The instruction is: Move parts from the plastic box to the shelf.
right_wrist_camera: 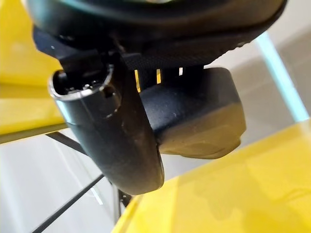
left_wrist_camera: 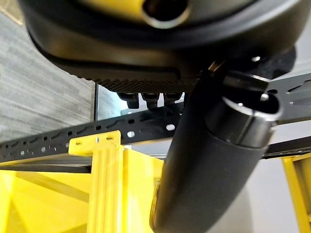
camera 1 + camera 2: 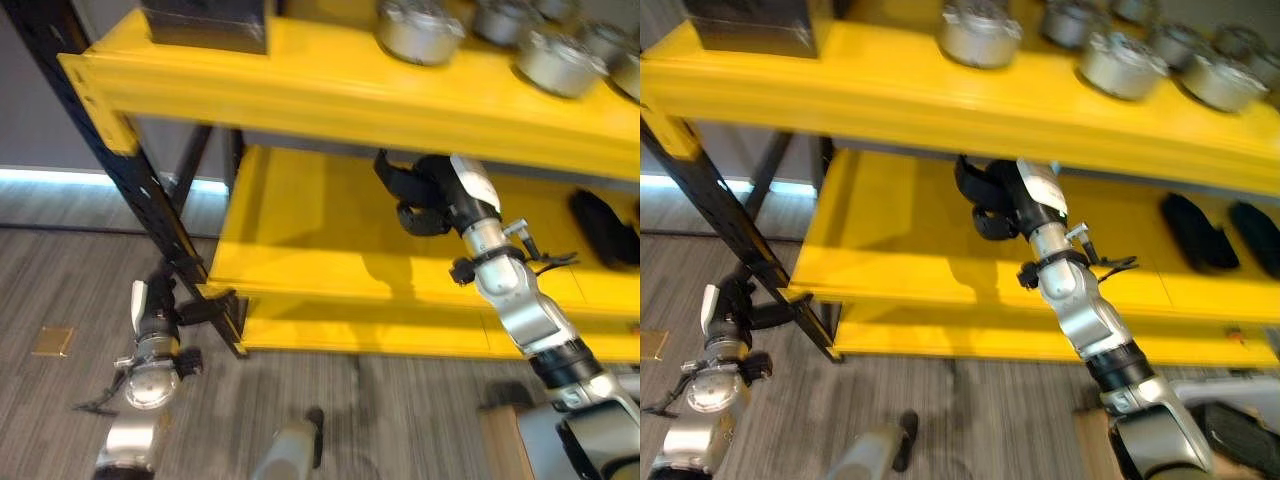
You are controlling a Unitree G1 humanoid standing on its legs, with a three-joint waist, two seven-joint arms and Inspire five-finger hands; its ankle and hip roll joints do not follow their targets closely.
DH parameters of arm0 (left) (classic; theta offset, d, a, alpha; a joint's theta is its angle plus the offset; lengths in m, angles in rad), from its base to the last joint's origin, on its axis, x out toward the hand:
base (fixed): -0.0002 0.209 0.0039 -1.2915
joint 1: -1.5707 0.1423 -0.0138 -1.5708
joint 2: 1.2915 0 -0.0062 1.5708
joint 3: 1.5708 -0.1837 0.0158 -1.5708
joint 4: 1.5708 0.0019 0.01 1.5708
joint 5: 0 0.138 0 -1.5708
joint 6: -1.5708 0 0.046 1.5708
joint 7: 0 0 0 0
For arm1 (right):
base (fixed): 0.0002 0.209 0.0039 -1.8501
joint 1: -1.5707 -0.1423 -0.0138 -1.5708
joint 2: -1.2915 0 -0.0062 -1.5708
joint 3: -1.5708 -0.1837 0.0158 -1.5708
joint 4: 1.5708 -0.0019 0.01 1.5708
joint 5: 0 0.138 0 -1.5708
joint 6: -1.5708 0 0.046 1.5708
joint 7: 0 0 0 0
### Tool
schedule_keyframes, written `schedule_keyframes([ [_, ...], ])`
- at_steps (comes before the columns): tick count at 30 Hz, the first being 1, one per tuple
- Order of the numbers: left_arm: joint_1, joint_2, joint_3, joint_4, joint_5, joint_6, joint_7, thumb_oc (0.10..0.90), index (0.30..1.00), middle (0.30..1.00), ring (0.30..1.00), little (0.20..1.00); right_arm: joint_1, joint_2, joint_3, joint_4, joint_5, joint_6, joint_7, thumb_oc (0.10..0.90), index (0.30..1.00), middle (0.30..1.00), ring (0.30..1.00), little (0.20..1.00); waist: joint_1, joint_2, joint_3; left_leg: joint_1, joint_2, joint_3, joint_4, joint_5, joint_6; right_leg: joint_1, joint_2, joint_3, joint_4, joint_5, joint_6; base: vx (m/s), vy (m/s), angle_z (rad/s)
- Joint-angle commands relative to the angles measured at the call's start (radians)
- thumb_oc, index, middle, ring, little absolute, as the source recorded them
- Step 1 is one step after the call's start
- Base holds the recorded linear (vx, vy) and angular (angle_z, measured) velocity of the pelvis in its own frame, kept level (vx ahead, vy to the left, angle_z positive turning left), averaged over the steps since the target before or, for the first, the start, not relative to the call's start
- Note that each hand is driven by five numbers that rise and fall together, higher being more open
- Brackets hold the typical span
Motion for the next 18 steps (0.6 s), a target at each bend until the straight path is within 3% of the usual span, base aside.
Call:
schedule_keyframes([
  [1, -0.047, -0.037, -0.152, -0.194, 0.022, -0.167, -0.078, 0.900, 1.000, 1.000, 1.000, 1.000, -0.154, -0.074, -0.029, -0.050, 0.005, -0.058, -0.082, 0.400, 0.300, 0.300, 0.300, 0.300, -0.058, 0.044, -0.190, 0.169, 0.139, -0.074, -0.141, -0.040, -0.062, -0.079, 0.052, -0.027, -0.029, 0.141, -0.024, -0.09, -0.272, 0.11],
  [9, -0.029, -0.052, -0.152, -0.185, 0.009, -0.160, -0.087, 0.900, 1.000, 1.000, 1.000, 1.000, -0.145, -0.095, -0.030, -0.065, 0.029, -0.073, -0.091, 0.400, 0.300, 0.300, 0.300, 0.300, -0.064, 0.069, -0.160, 0.175, 0.220, -0.127, -0.212, 0.062, -0.123, -0.064, 0.164, -0.053, -0.032, 0.058, -0.083, -0.07, -0.192, 0.12],
  [18, 0.014, -0.075, -0.143, -0.192, 0.005, -0.156, -0.097, 0.900, 1.000, 1.000, 1.000, 1.000, -0.137, -0.115, -0.027, -0.081, 0.044, -0.086, -0.096, 0.400, 0.300, 0.300, 0.300, 0.300, -0.060, 0.094, -0.133, 0.173, 0.285, -0.164, -0.259, 0.151, -0.164, -0.045, 0.258, -0.096, -0.064, 0.046, -0.133, -0.04, -0.194, 0.30],
])
